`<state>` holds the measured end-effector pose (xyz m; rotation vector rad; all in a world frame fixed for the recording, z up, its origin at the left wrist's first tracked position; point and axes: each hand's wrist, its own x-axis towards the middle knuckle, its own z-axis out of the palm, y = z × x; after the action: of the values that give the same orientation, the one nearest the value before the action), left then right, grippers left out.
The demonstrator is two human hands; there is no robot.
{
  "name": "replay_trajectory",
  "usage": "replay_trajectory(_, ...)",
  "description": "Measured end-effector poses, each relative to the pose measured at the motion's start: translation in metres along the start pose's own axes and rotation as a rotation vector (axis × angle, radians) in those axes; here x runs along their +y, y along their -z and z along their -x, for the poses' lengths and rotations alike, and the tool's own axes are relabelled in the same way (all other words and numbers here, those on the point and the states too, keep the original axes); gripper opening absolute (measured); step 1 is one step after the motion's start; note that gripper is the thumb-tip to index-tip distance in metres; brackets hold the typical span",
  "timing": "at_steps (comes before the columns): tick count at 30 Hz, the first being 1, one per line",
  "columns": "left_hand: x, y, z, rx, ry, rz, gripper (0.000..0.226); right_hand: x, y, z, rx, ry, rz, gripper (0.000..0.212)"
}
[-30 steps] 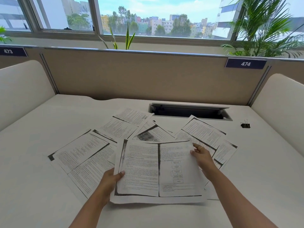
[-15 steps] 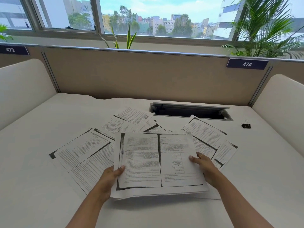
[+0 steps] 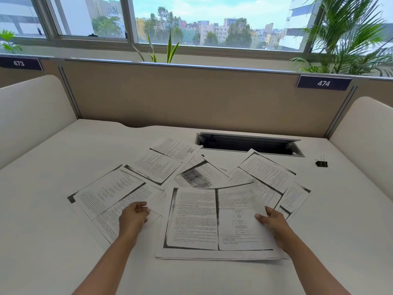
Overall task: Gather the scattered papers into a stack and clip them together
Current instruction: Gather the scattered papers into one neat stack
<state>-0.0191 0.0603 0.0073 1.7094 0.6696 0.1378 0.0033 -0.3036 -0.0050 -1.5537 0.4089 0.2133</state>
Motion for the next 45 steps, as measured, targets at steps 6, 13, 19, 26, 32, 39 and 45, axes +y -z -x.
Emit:
replay_trajectory(6,0.021,-0.007,-0.015,-0.046,-0.067,-0.254,0.054,0.004,-0.001,0.002,0.016,-0.017,0.022,0.016)
replay_trajectory(13,0.029,-0.016,-0.025,-0.122,0.074,-0.262,0.065,0.006,-0.001,0.003,0.027,-0.022,0.047,0.014)
replay_trajectory(19,0.033,-0.02,-0.031,-0.114,0.192,-0.108,0.063,0.008,0.0,0.002,0.027,-0.019,0.057,0.017)
replay_trajectory(26,0.031,-0.026,-0.04,-0.094,0.249,-0.034,0.052,0.009,0.0,0.002,0.027,-0.014,0.058,0.016)
replay_trajectory(32,0.024,-0.032,-0.039,-0.052,0.213,0.018,0.032,0.006,-0.002,0.006,0.031,-0.013,0.049,0.016)
replay_trajectory(39,0.013,-0.023,-0.036,0.027,0.202,-0.015,0.011,0.006,-0.002,0.006,0.027,-0.006,0.035,0.014)
replay_trajectory(45,0.019,-0.023,-0.026,0.105,-0.126,-0.396,0.027,0.005,0.003,0.006,-0.024,-0.011,-0.05,0.019)
